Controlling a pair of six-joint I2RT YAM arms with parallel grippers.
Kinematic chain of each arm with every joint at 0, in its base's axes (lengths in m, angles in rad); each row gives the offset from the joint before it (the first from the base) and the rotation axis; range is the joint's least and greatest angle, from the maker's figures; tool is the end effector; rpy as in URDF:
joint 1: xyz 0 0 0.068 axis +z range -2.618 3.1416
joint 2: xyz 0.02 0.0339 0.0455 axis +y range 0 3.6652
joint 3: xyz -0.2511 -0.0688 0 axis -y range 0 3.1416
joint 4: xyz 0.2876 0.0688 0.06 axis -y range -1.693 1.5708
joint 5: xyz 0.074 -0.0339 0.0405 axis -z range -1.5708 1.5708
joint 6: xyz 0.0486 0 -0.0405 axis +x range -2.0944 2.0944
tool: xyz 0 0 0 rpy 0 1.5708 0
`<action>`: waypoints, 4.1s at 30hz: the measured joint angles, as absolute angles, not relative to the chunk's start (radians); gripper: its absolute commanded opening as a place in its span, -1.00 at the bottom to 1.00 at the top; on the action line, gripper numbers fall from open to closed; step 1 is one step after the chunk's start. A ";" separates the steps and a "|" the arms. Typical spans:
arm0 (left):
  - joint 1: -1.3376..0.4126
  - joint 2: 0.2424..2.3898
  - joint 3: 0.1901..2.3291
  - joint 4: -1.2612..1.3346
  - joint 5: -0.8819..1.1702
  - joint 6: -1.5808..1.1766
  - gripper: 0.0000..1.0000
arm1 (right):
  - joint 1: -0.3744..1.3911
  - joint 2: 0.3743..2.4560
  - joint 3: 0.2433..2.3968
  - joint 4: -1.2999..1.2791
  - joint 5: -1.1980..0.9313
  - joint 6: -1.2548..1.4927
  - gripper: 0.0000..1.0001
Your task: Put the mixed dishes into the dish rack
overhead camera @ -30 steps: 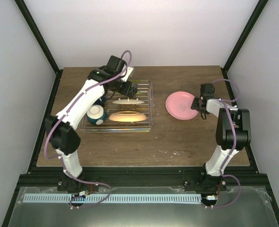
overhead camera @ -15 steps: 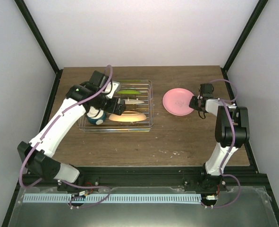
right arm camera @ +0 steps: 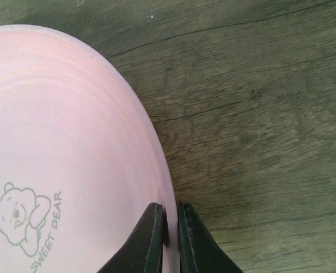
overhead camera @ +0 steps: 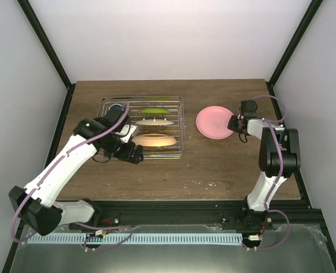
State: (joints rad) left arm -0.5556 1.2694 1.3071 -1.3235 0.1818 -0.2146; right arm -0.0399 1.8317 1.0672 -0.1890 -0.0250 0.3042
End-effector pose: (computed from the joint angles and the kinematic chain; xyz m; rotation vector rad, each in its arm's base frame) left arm 0.2204 -0.1472 0.3072 0.5328 2.8698 -0.4038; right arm 0.4046 -0.0149 0.1004 0.4231 2.4938 0.1376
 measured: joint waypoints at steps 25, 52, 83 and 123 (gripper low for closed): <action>-0.501 1.668 1.497 -1.208 -0.143 -0.206 1.00 | 0.054 1.412 0.948 -0.285 0.149 0.156 -0.99; -0.482 1.764 1.597 -1.190 -0.130 -0.156 1.00 | 0.180 0.826 0.561 0.084 -0.231 -0.122 -0.99; -0.480 1.764 1.597 -1.176 -0.136 -0.183 0.99 | 0.403 1.122 0.565 0.667 -0.181 -0.356 -0.99; -0.472 1.764 1.616 -1.224 -0.180 -0.205 1.00 | 0.618 1.622 0.460 1.497 0.029 -0.718 -0.99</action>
State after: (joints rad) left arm -0.4725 1.7641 1.6157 -1.2240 -0.1802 -0.2050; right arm 0.6178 1.6222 0.4603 1.4975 0.0292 -0.7177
